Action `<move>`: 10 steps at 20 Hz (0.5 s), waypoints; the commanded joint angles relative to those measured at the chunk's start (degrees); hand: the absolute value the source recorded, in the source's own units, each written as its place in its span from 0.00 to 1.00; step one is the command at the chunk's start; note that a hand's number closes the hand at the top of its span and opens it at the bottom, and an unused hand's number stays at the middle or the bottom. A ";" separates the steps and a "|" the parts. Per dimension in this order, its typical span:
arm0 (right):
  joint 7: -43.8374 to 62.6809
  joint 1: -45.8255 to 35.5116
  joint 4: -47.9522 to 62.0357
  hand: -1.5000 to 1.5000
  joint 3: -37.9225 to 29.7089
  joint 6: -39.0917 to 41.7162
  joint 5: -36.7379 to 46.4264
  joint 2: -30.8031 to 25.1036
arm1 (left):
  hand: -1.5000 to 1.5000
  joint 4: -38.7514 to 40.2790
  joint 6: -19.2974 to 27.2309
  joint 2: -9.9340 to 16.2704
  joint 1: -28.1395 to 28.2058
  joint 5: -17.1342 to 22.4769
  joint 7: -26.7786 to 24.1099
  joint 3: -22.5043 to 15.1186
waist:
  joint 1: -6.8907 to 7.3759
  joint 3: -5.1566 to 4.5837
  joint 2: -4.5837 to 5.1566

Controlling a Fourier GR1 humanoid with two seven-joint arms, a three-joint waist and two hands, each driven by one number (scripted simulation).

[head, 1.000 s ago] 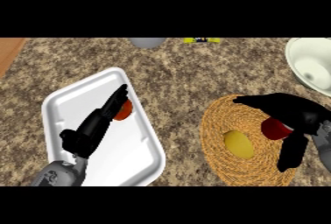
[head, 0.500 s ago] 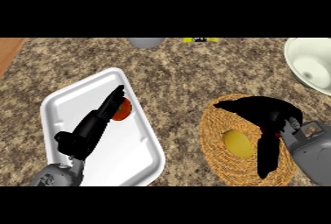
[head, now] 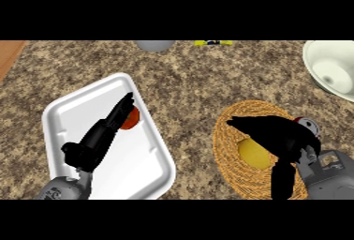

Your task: Pick the lemon from the placemat and place it in the bowl

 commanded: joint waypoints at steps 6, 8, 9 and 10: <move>-6.35 6.48 -3.85 0.00 1.90 -4.42 18.13 2.31 | 0.50 -1.48 -2.64 -1.63 0.05 -0.19 1.13 2.69 | 0.13 0.04 0.04; -12.60 8.95 -4.62 0.00 -0.98 -4.76 20.24 -2.14 | 0.50 -2.58 -3.13 -0.67 1.51 -1.37 1.42 2.84 | 0.02 0.05 0.03; -12.73 7.65 -0.12 0.00 0.54 -6.18 23.52 0.64 | 0.50 -2.91 -2.36 -2.59 1.22 -1.90 2.30 1.98 | 0.20 0.04 0.07; -10.84 7.49 1.03 0.00 3.36 -8.47 25.29 4.42 | 0.50 0.29 0.71 -5.84 -1.49 -5.24 3.16 -0.40 | 0.10 0.04 0.11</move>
